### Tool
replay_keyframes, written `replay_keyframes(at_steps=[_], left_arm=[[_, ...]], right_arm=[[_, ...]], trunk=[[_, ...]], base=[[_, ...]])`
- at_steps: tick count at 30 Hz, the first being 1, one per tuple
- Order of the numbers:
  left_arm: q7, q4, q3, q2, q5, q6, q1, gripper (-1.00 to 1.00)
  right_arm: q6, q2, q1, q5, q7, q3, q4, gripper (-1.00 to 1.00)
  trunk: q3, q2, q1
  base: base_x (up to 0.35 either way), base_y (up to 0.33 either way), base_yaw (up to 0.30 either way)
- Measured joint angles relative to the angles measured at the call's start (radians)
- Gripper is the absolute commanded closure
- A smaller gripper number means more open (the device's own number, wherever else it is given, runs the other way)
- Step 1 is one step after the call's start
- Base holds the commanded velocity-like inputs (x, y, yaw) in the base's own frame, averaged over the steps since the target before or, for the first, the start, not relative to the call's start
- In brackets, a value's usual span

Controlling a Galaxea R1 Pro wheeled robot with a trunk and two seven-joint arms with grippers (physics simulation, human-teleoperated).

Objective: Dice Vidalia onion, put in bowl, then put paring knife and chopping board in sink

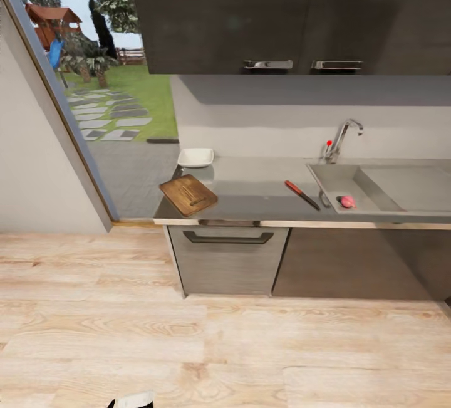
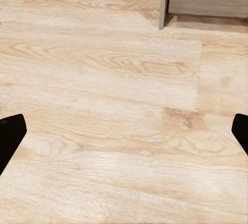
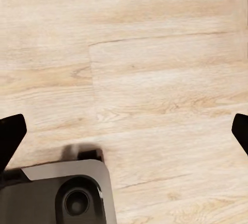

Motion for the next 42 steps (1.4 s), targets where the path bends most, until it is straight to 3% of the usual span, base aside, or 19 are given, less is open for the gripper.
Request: replay_keyframes(at_steps=[3, 7, 8, 11, 12, 14, 17, 18, 19, 21, 24, 25, 27, 28, 30, 38, 42], left_arm=[[0.0, 0.0, 0.0, 0.001, 0.0, 0.0, 0.0, -1.0], [0.0, 0.0, 0.0, 0.001, 0.0, 0.0, 0.0, -1.0], [0.0, 0.0, 0.0, 0.001, 0.0, 0.0, 0.0, -1.0], [0.0, 0.0, 0.0, 0.001, 0.0, 0.0, 0.001, -1.0], [0.0, 0.0, 0.0, 0.001, 0.0, 0.0, 0.0, -1.0], [0.0, 0.0, 0.0, 0.001, 0.0, 0.0, 0.0, -1.0], [0.0, 0.0, 0.0, 0.001, 0.001, 0.001, 0.0, -1.0], [0.0, 0.0, 0.0, 0.001, 0.0, 0.001, 0.0, -1.0], [0.0, 0.0, 0.0, 0.001, 0.0, 0.002, 0.0, -1.0], [0.0, 0.0, 0.0, 0.001, 0.0, 0.002, 0.0, -1.0], [0.001, 0.0, 0.0, 0.001, 0.0, 0.002, 0.0, -1.0], [0.001, 0.0, 0.0, 0.002, 0.0, 0.002, 0.0, -1.0], [0.001, 0.0, 0.0, 0.003, 0.0, 0.002, 0.001, -1.0], [0.001, 0.0, 0.0, 0.009, 0.001, 0.002, 0.001, -1.0], [0.001, 0.0, 0.0, 0.012, 0.0, 0.002, 0.001, -1.0], [0.002, 0.0, 0.0, 0.015, 0.0, 0.002, 0.001, -1.0], [0.002, 0.0, 0.0, 0.015, 0.0, 0.002, 0.001, -1.0]], right_arm=[[0.027, 0.006, -0.001, 0.001, -0.034, 0.0, -0.084, -1.0], [0.226, 0.03, -0.001, 0.005, -0.157, 0.004, -0.335, -1.0], [0.338, 0.036, -0.002, 0.01, -0.205, 0.006, -0.431, -1.0], [0.513, 0.041, -0.003, 0.014, -0.268, 0.007, -0.595, -1.0], [0.623, 0.043, -0.004, 0.018, -0.296, 0.009, -0.698, -1.0], [0.763, 0.044, -0.009, 0.02, -0.324, 0.009, -0.855, -1.0], [0.912, 0.043, -0.033, 0.027, -0.347, 0.01, -1.034, -1.0], [1.078, 0.041, -0.101, 0.067, -0.367, 0.014, -1.131, -1.0], [1.119, 0.041, -0.149, 0.084, -0.369, 0.015, -1.163, -1.0], [1.221, 0.04, -0.232, 0.123, -0.376, 0.016, -1.186, -1.0], [1.367, 0.042, -0.411, 0.178, -0.38, 0.018, -1.202, -1.0], [1.391, 0.044, -0.486, 0.186, -0.38, 0.023, -1.199, -1.0], [1.406, 0.045, -0.555, 0.189, -0.381, 0.033, -1.19, -1.0], [1.423, 0.047, -0.662, 0.19, -0.384, 0.06, -1.138, -1.0], [1.428, 0.047, -0.747, 0.196, -0.383, 0.068, -1.085, -1.0], [1.43, 0.047, -0.919, 0.193, -0.383, 0.075, -0.863, -1.0], [1.43, 0.051, -0.936, 0.17, -0.384, 0.075, -0.831, -1.0]], trunk=[[0.0, 0.0, 0.0], [0.0, 0.0, 0.0], [0.0, 0.0, 0.0], [0.0, 0.0, 0.0], [0.0, 0.0, 0.0], [0.0, 0.0, 0.0], [0.0, 0.0, 0.0], [0.0, 0.0, 0.0], [0.0, 0.0, 0.0], [0.0, 0.0, 0.0], [0.0, 0.0, 0.0], [0.0, 0.0, 0.0], [0.0, 0.0, 0.0], [0.0, 0.001, 0.0], [0.0, 0.0, 0.0], [0.0, 0.0, 0.0], [0.0, 0.0, 0.0]], base=[[0.091, 0.243, 0.0], [0.101, 0.266, 0.0], [0.103, 0.272, 0.0], [0.103, 0.273, 0.0], [0.104, 0.275, 0.0], [0.104, 0.275, 0.0], [0.105, 0.276, 0.0], [0.105, 0.276, 0.0], [0.105, 0.276, 0.0], [0.095, 0.25, 0.0], [0.037, 0.098, 0.0], [0.018, 0.047, 0.0], [0.009, 0.025, 0.0], [0.009, 0.018, 0.0], [0.056, 0.088, 0.0], [0.14, 0.214, 0.0], [0.163, 0.249, 0.0]])
